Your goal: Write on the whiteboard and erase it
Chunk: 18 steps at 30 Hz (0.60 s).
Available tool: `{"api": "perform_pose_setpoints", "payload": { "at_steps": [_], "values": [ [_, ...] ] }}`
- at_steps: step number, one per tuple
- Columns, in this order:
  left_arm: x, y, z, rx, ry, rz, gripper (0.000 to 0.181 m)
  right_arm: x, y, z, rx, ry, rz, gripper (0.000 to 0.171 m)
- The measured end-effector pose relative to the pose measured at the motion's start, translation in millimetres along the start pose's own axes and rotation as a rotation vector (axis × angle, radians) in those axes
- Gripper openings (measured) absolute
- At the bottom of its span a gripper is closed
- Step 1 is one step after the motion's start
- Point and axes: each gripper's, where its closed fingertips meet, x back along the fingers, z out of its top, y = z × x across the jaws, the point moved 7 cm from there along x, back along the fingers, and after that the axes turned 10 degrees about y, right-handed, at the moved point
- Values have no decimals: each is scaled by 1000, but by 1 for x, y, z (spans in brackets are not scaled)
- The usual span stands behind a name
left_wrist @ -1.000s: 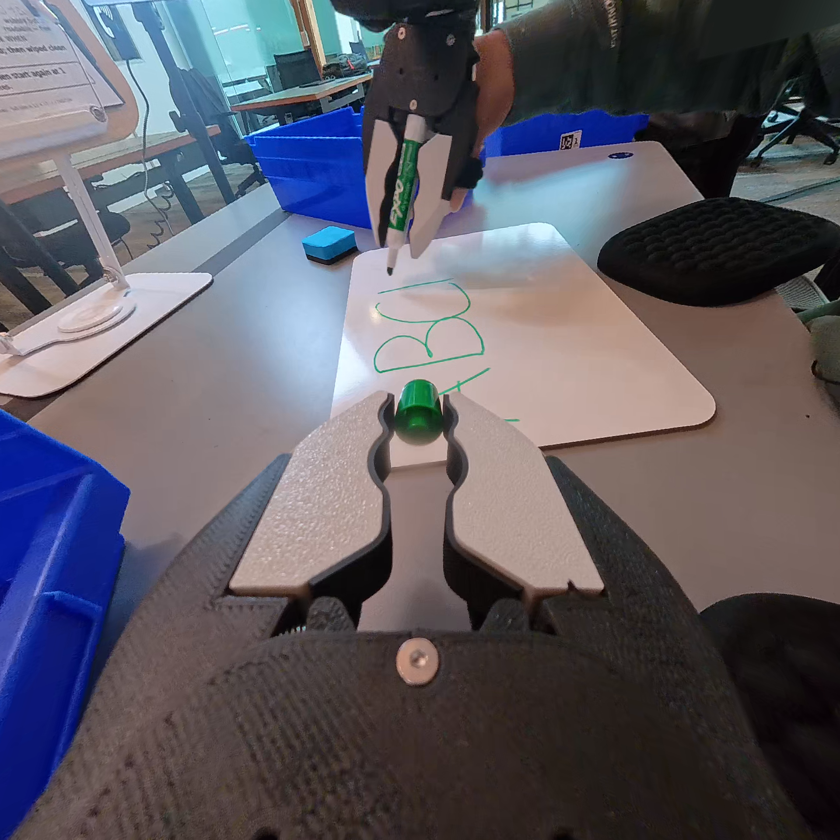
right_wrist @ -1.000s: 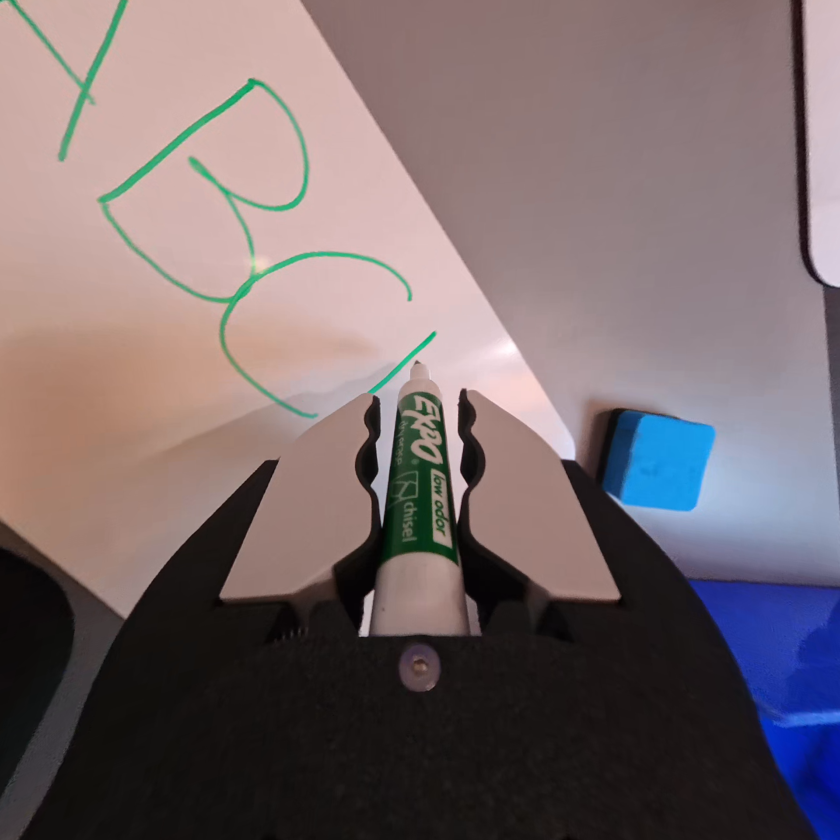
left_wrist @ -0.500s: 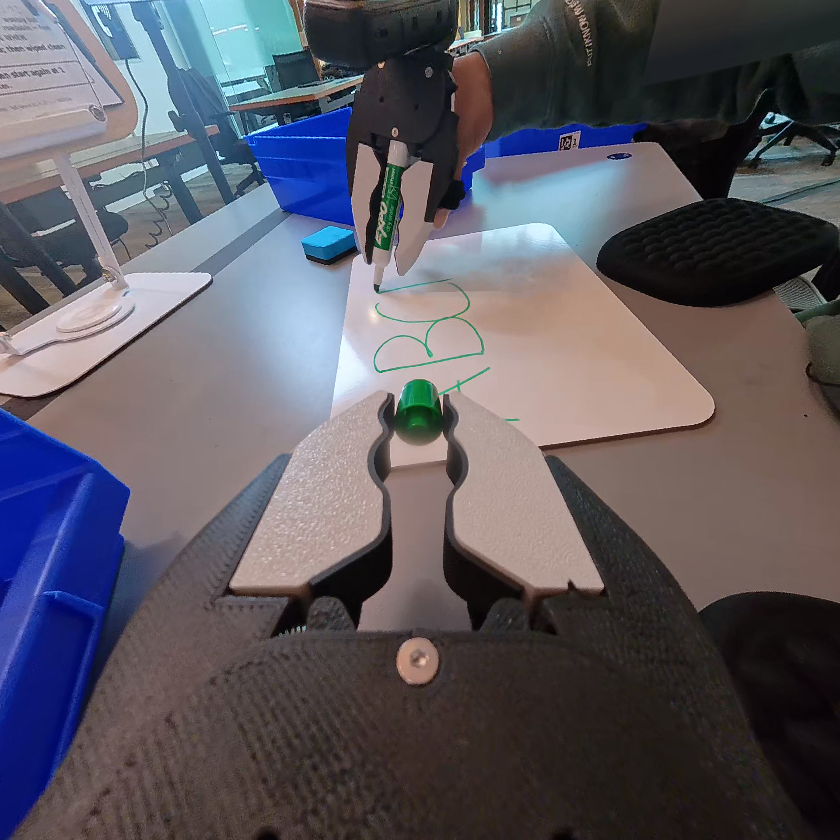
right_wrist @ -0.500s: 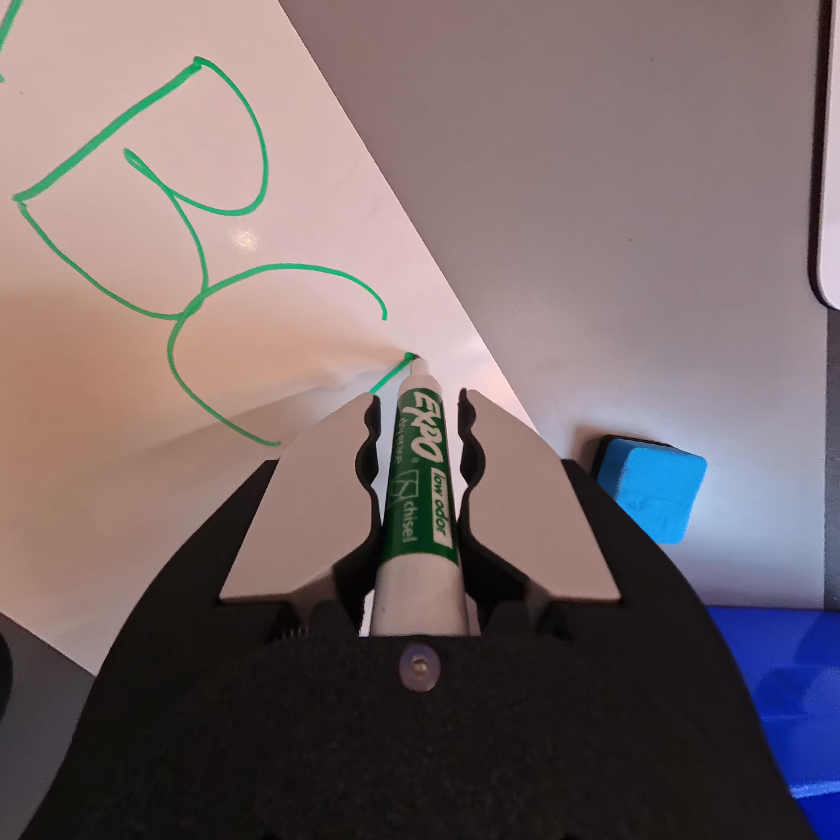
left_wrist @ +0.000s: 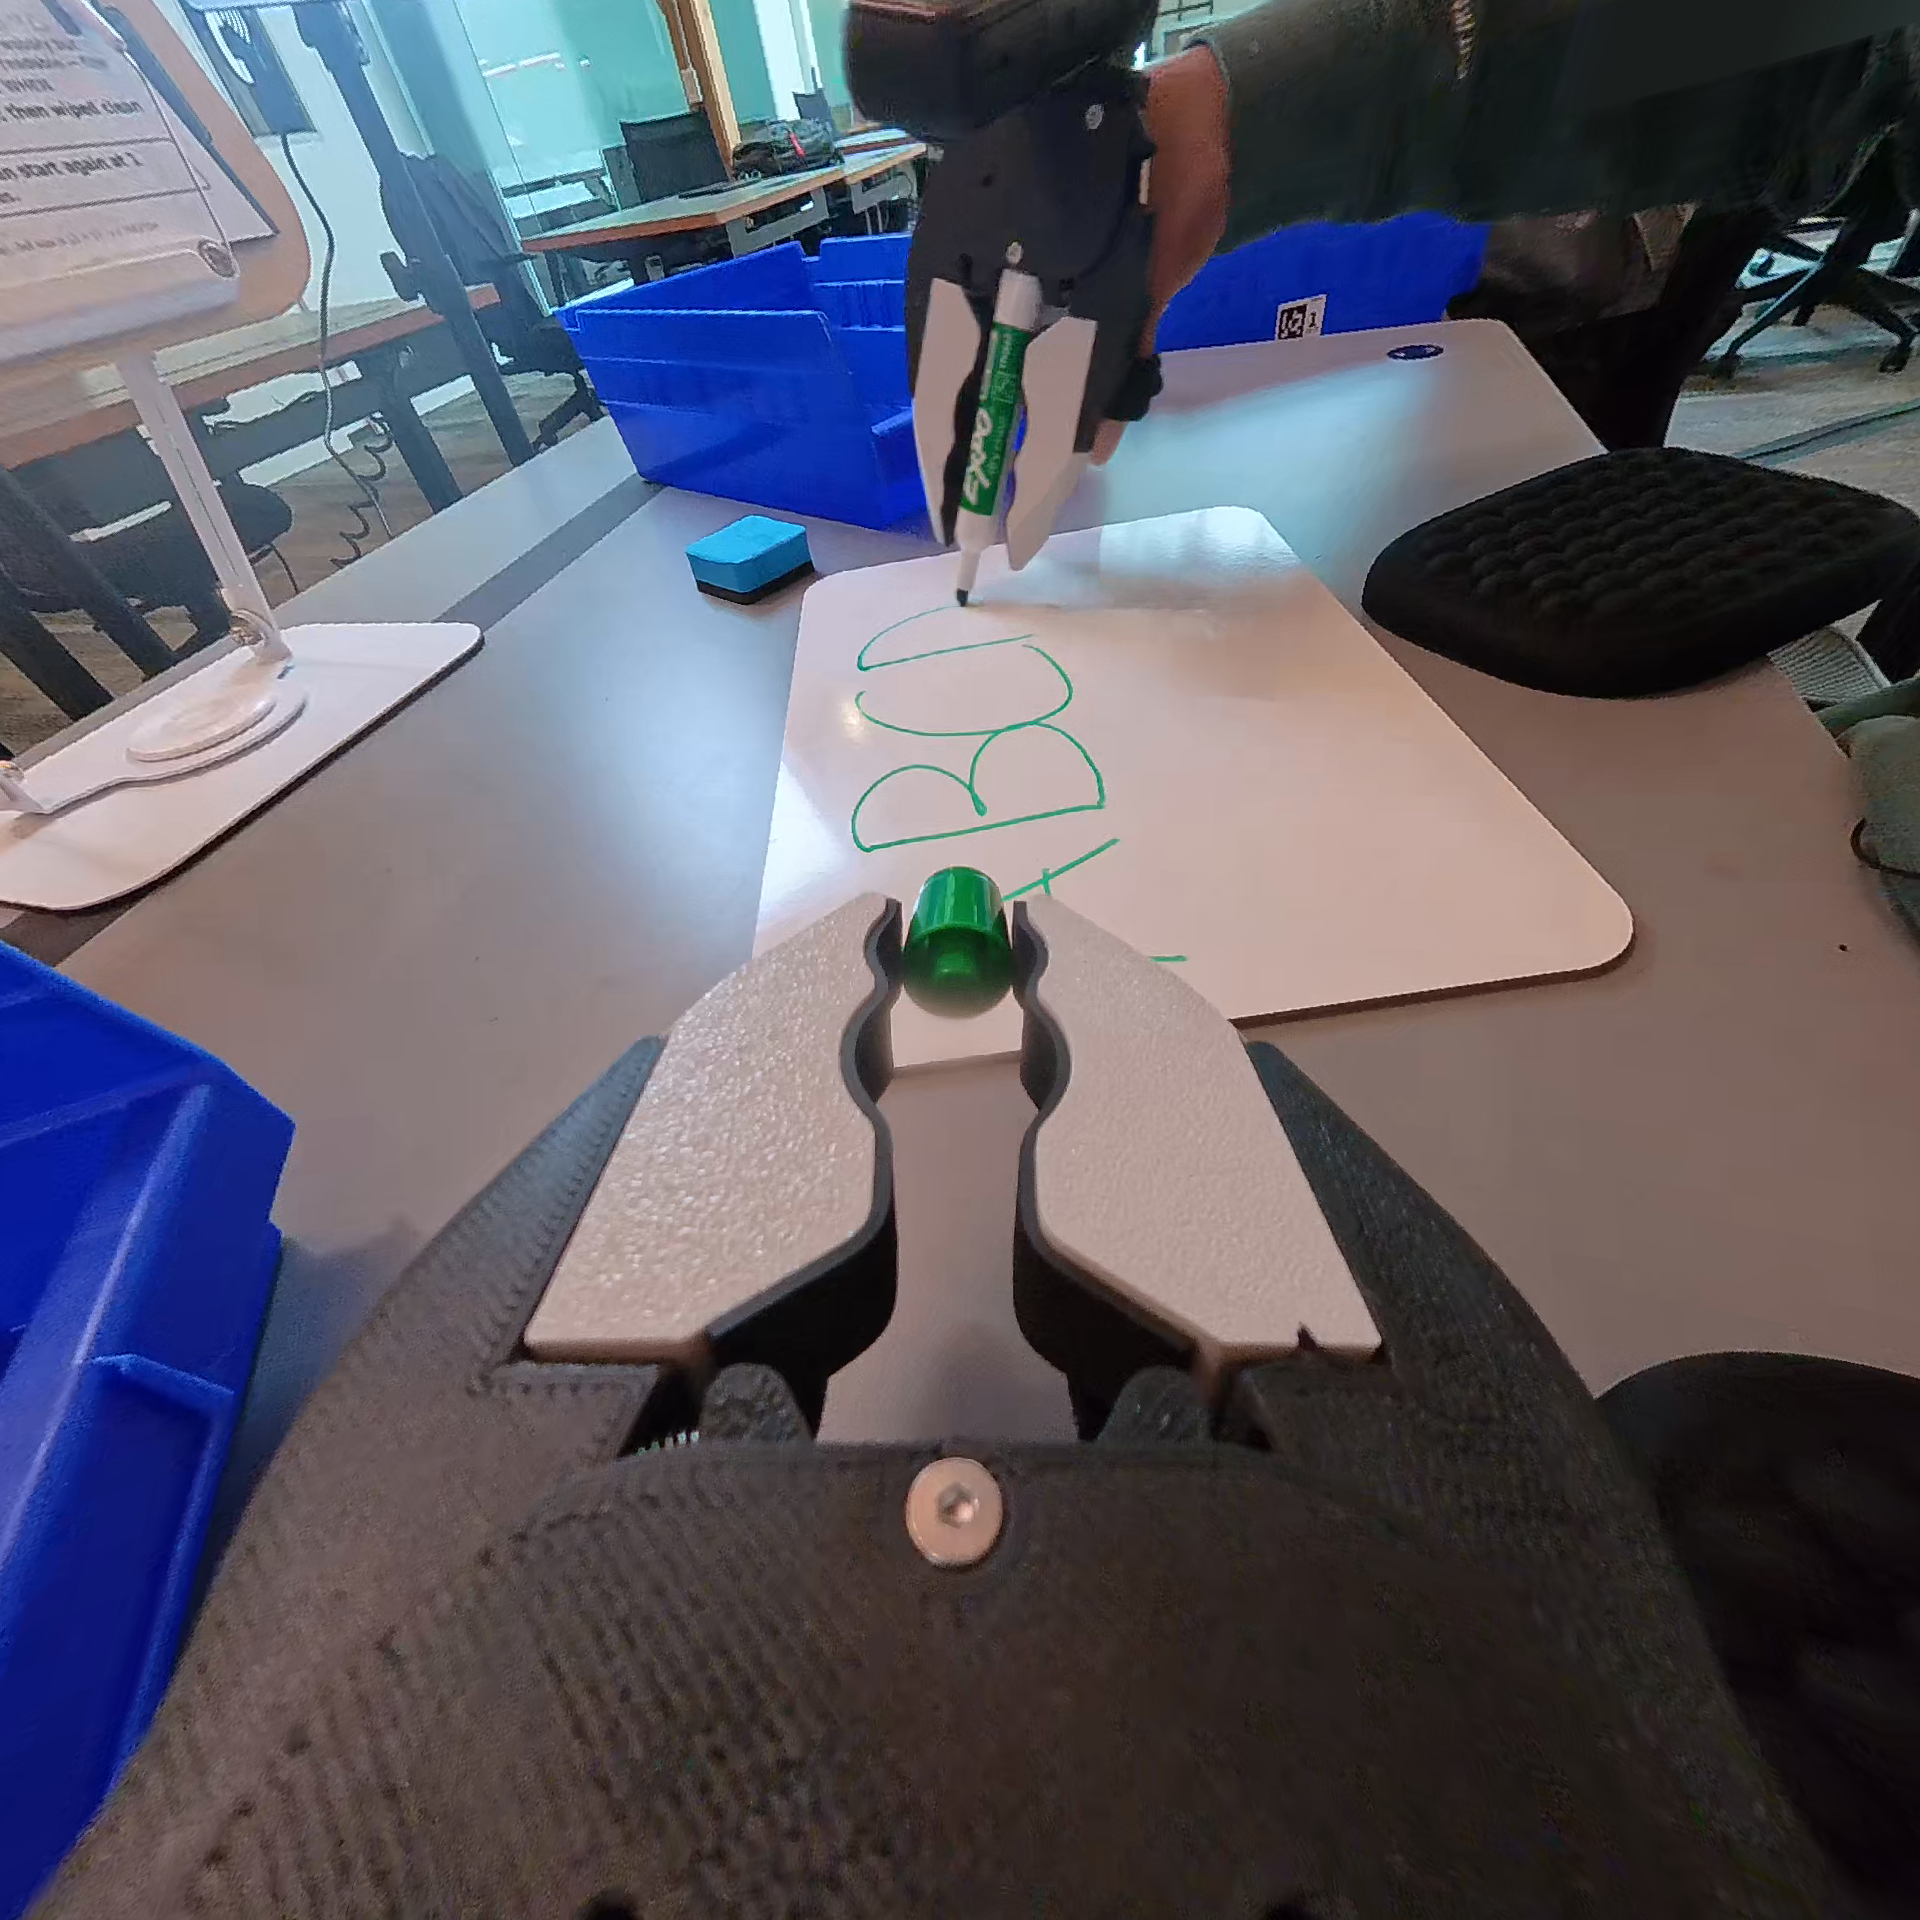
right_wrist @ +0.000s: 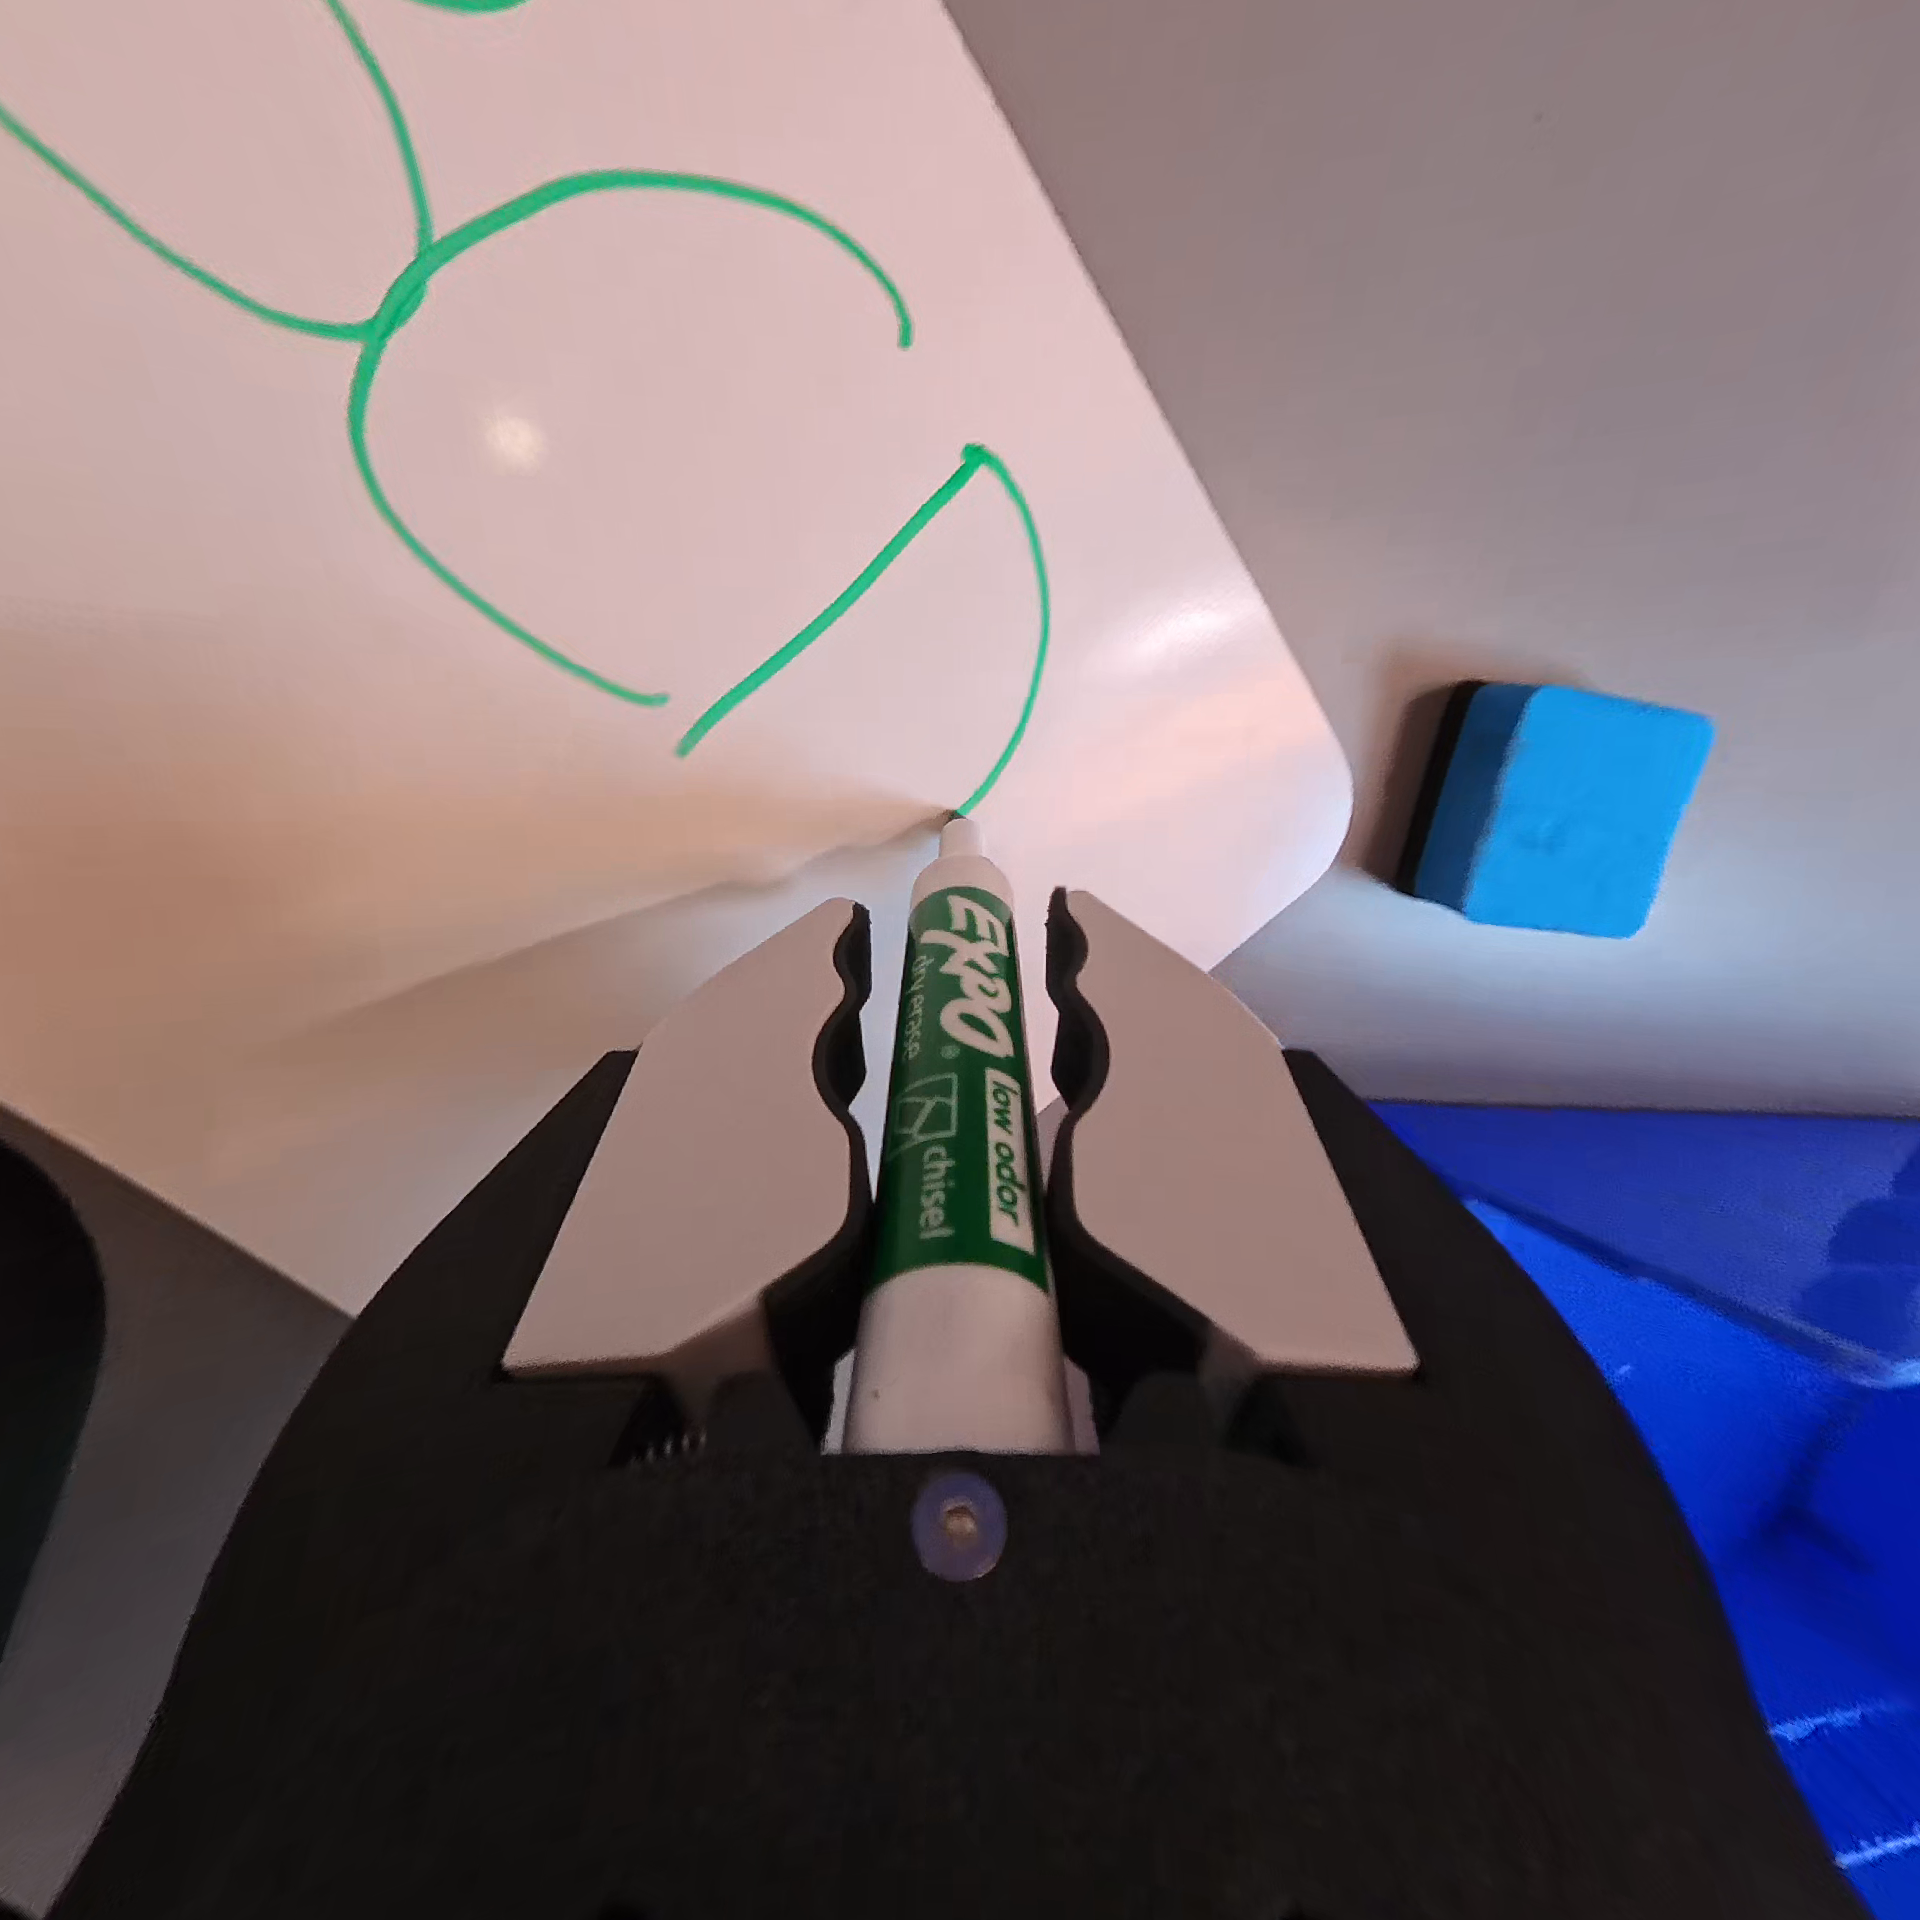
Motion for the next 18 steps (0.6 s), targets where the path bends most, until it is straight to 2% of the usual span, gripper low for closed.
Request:
{"api": "perform_pose_setpoints", "payload": {
  "at_steps": [4,10,18],
  "values": [
    [0,0,0,-1,-1,0,20,6,-20,-2,2,14,33,34],
    [0,1,0,-5,-4,2,20,1,-39,16,40,82,66,34],
    [1,1,0,0,-1,0,20,4,11,5,-37,92,-33,34]
  ]
}}
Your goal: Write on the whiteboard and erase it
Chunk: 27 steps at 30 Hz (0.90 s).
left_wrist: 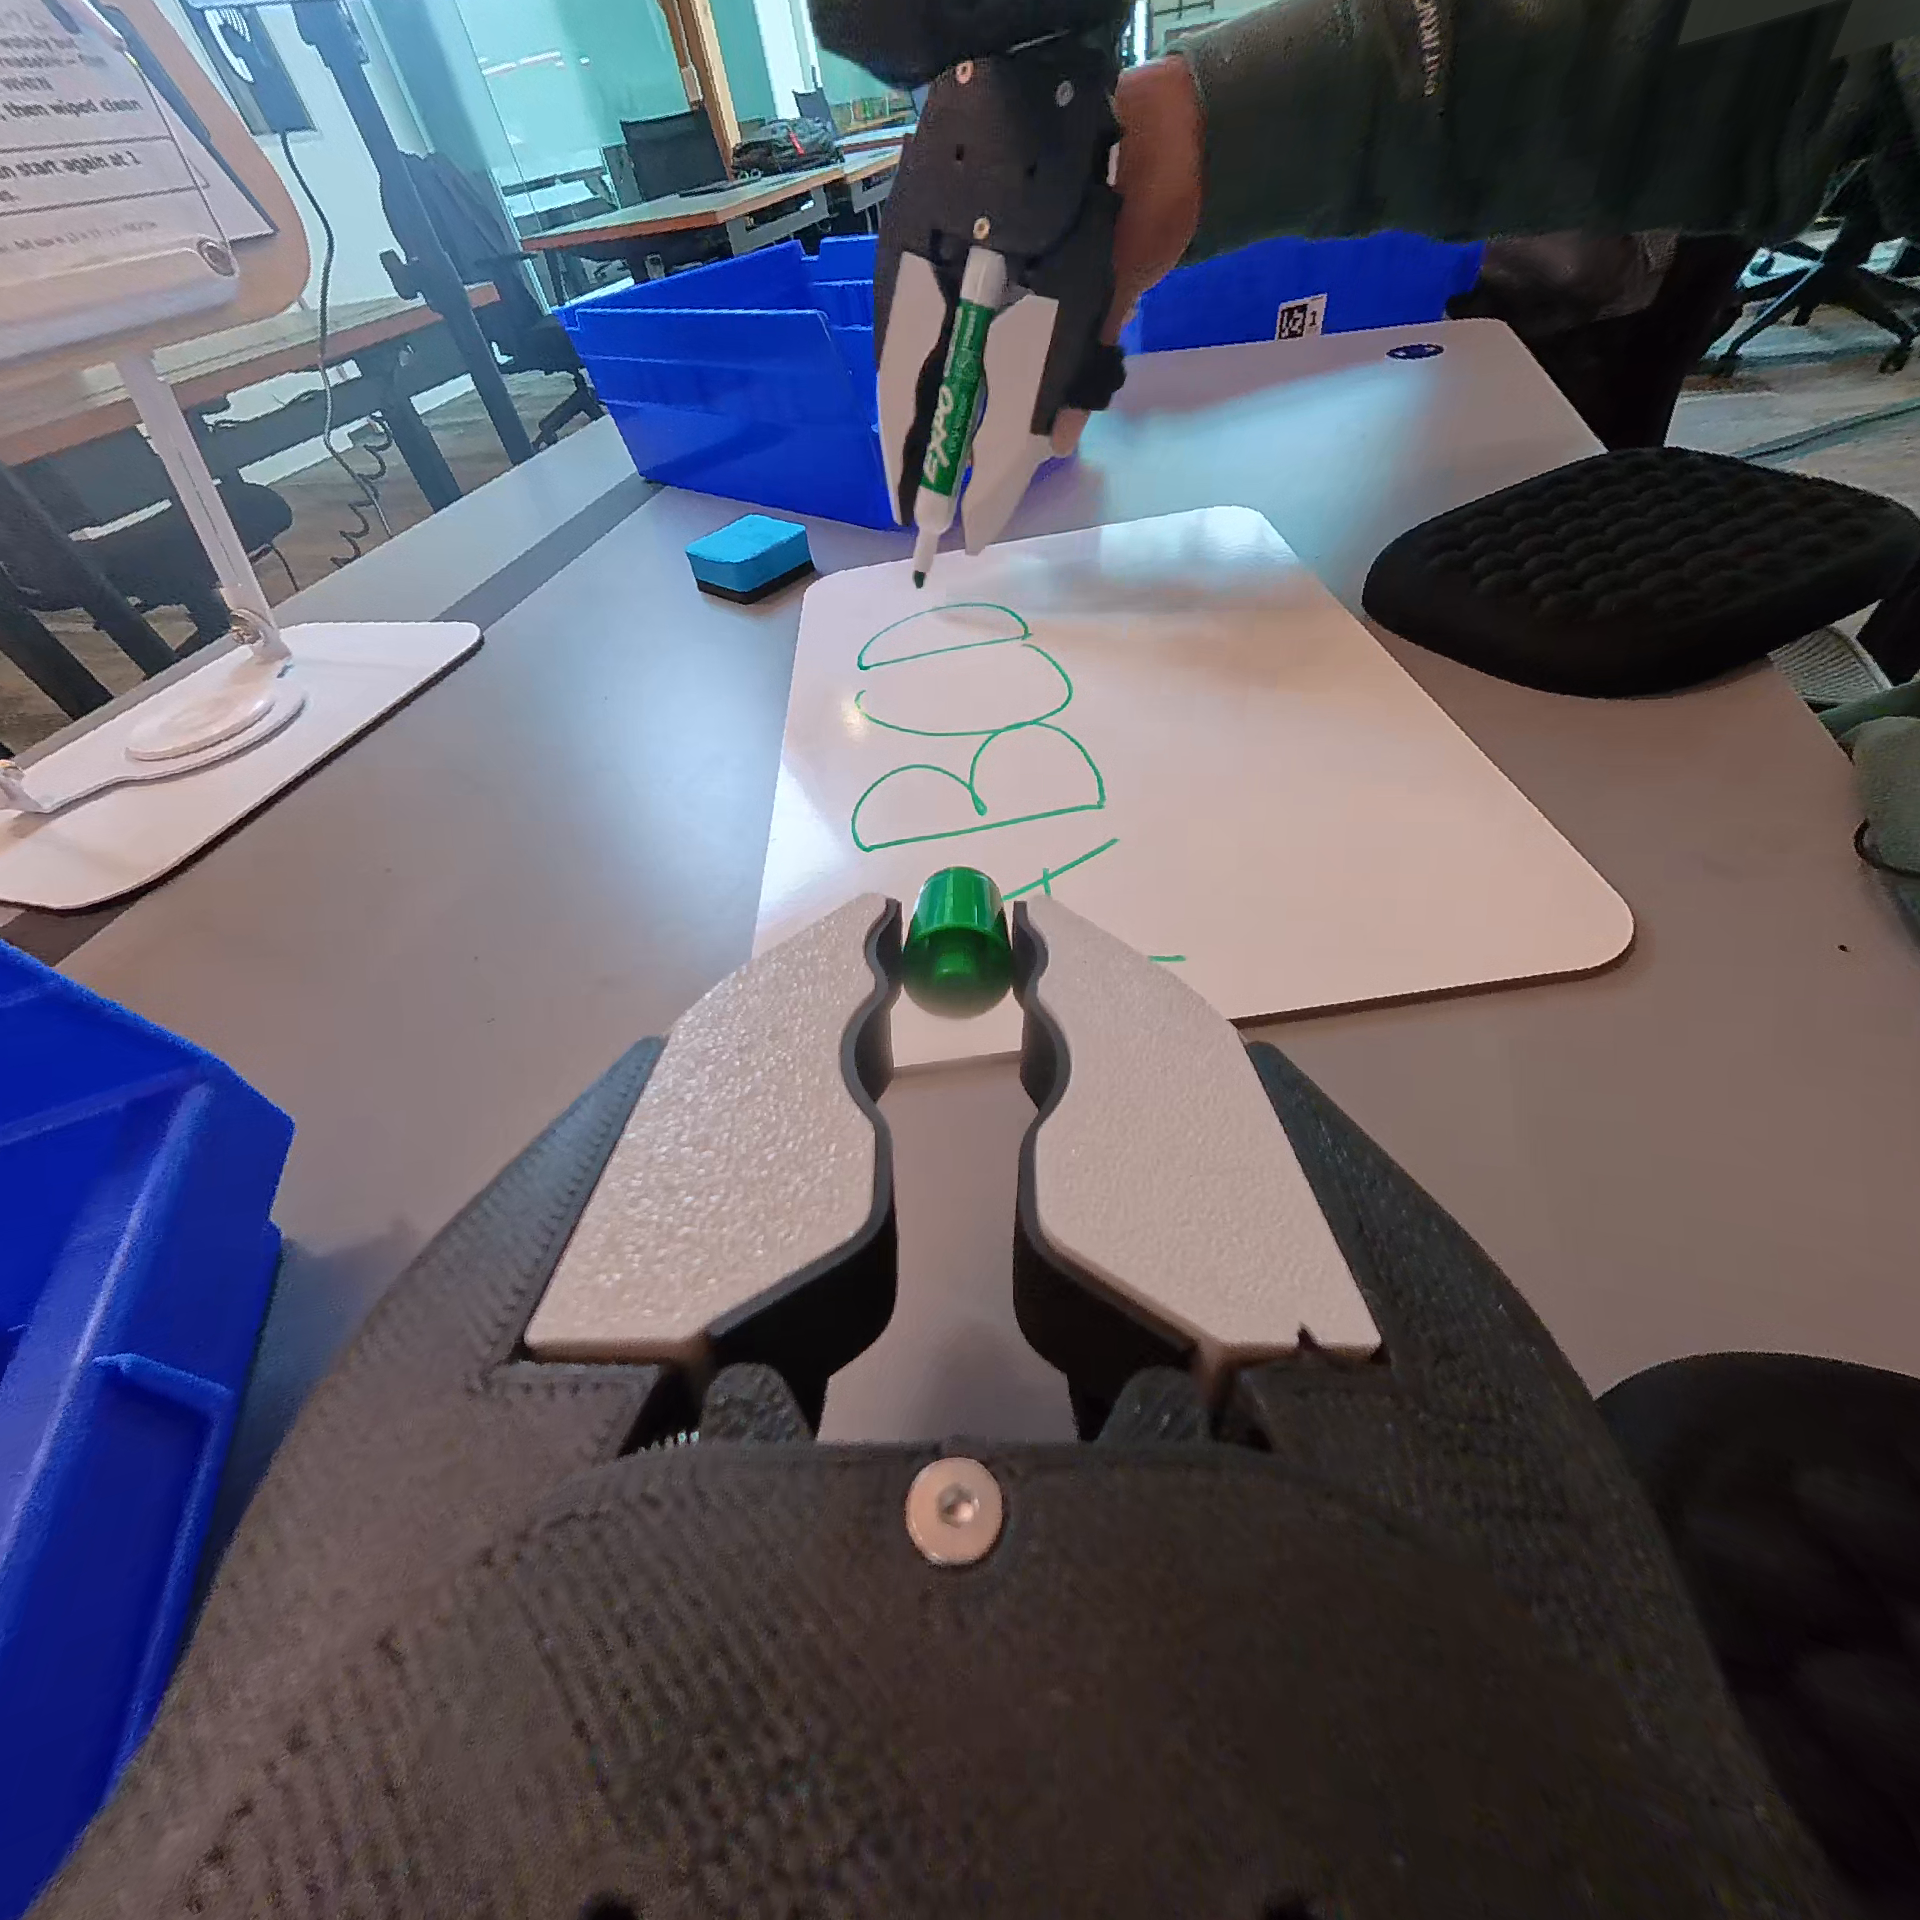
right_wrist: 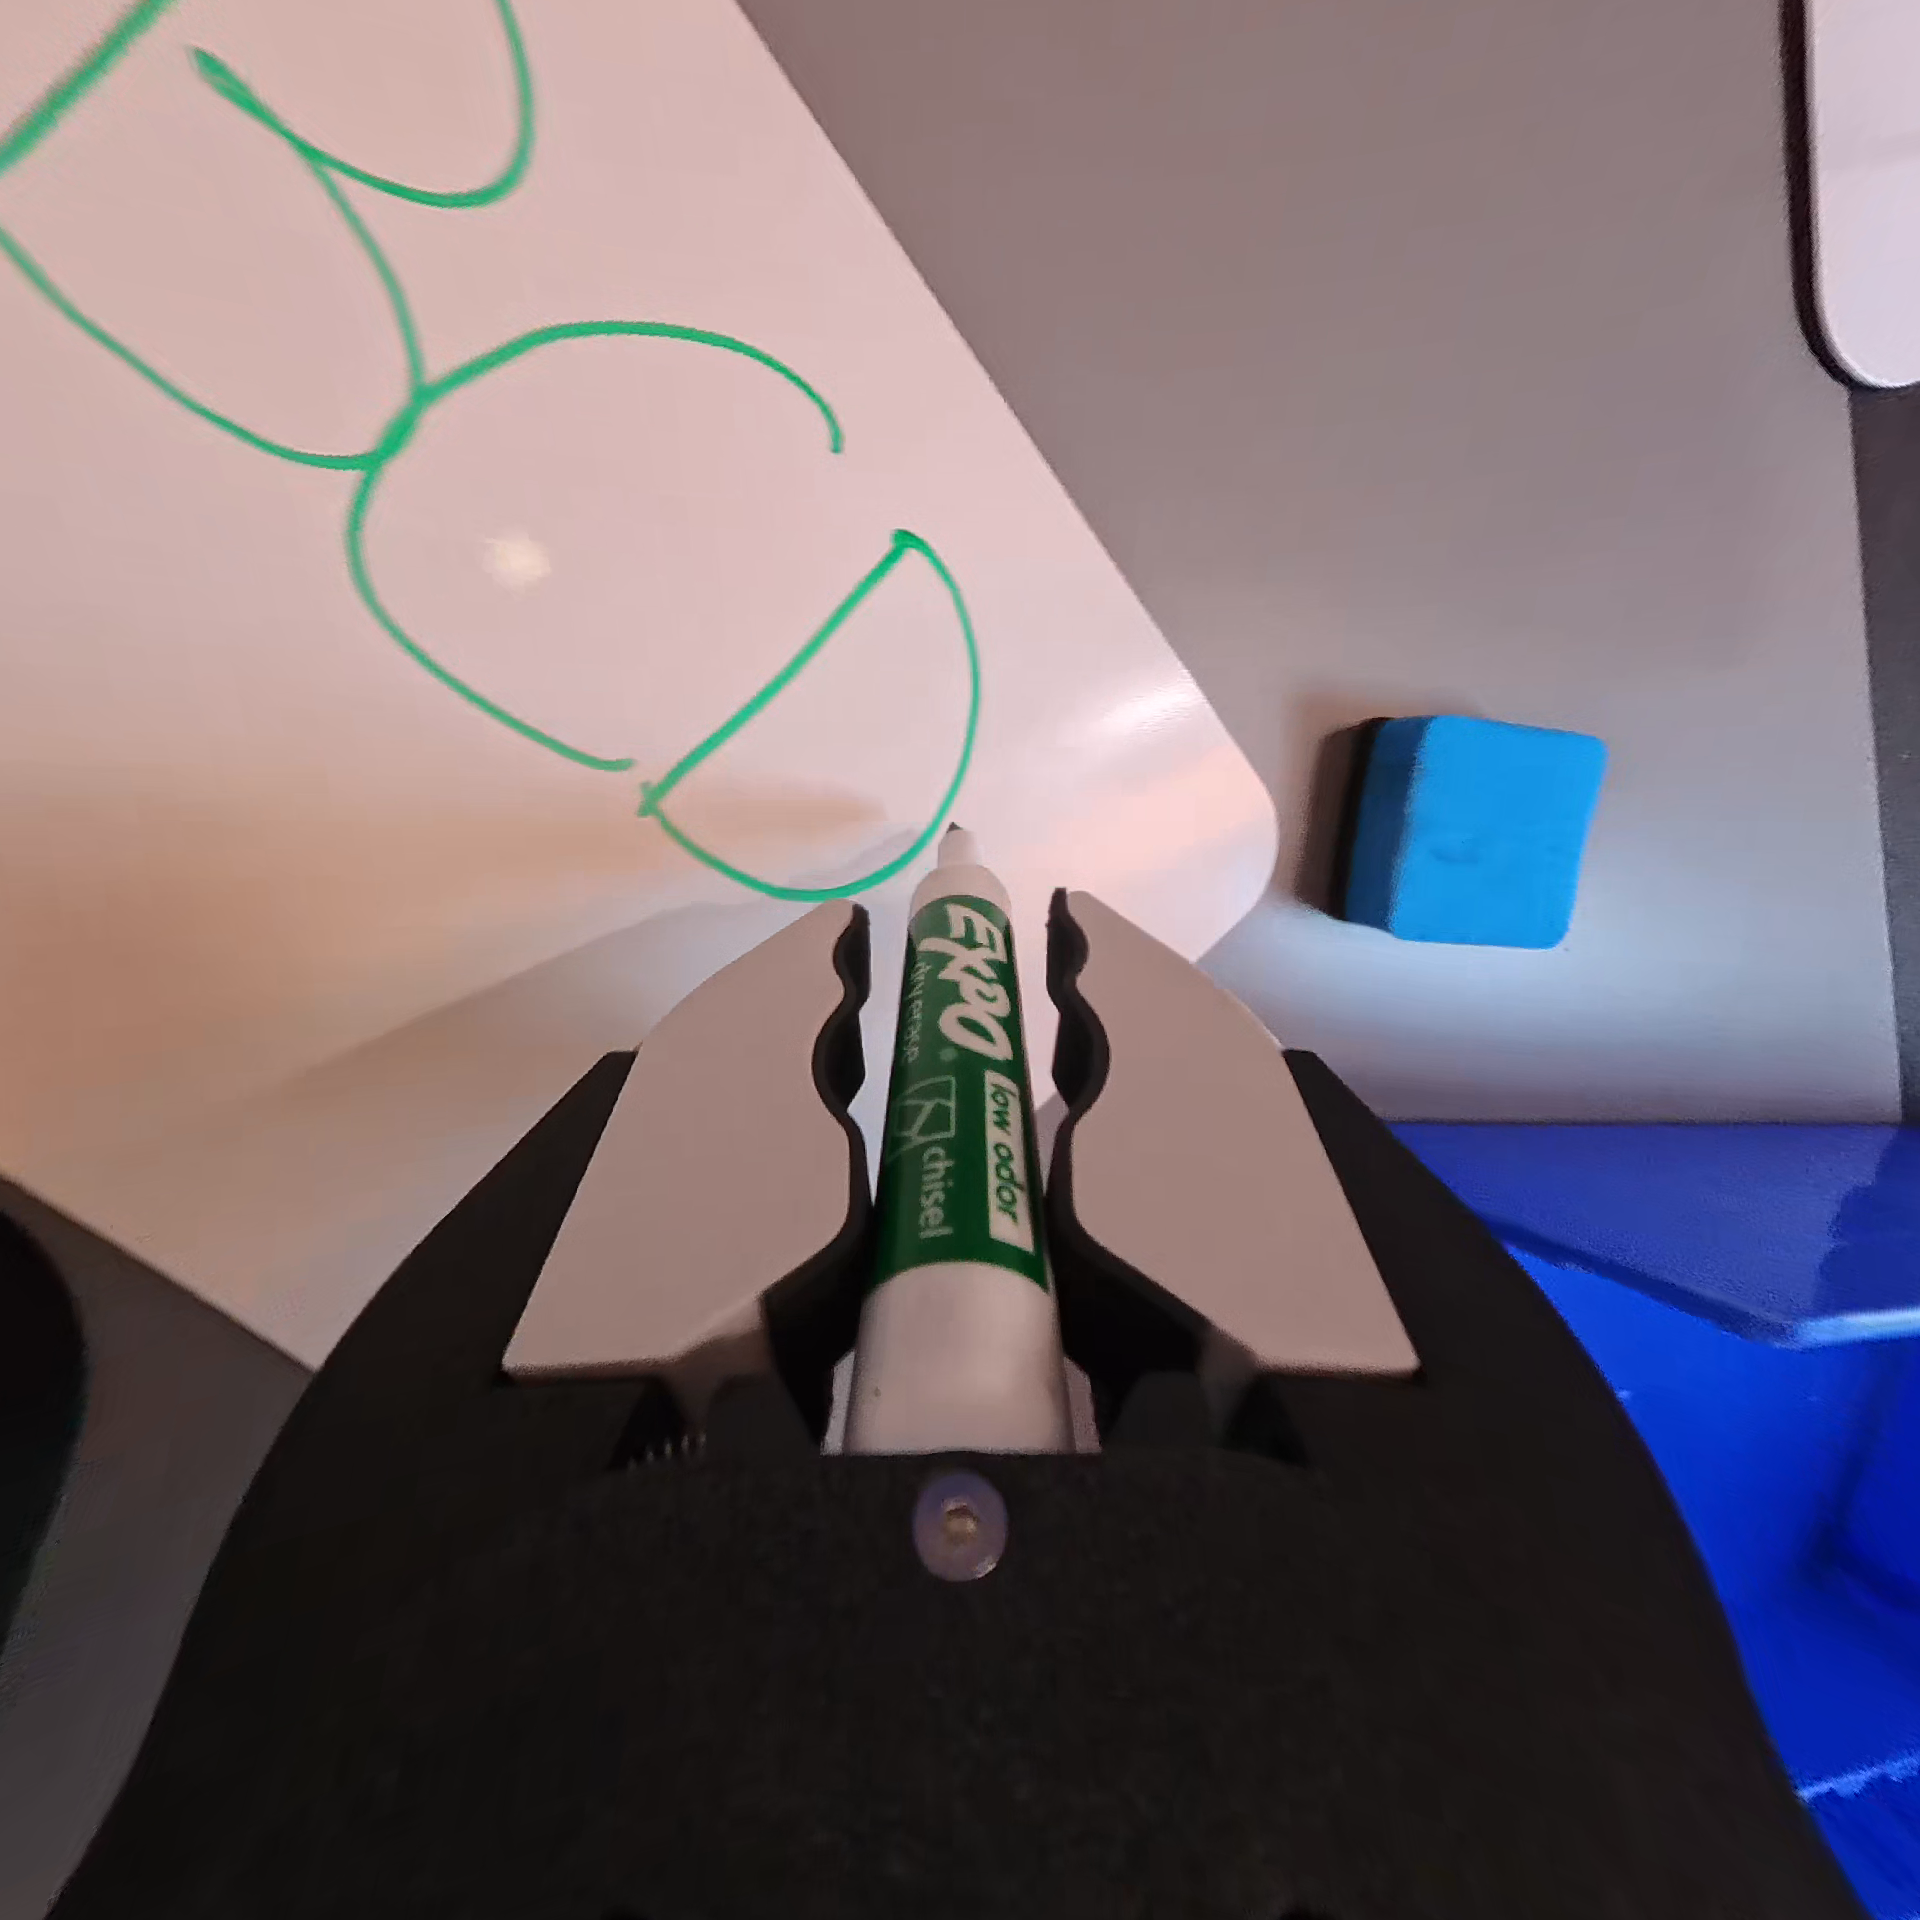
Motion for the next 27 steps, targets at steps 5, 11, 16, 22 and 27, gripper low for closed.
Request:
{"api": "perform_pose_setpoints", "payload": {
  "at_steps": [5,11,16,22,27],
  "values": [
    [1,-1,0,1,0,5,20,-15,15,4,-4,-1,-13,34],
    [2,0,0,6,2,1,20,-13,9,-1,-4,-36,23,33],
    [2,0,0,9,2,0,20,5,-16,-17,-11,-71,64,34],
    [2,1,0,5,0,4,20,7,-17,-15,-9,-31,41,34],
    [3,1,0,9,2,8,20,-8,9,2,-10,14,-5,34]
  ]
}}
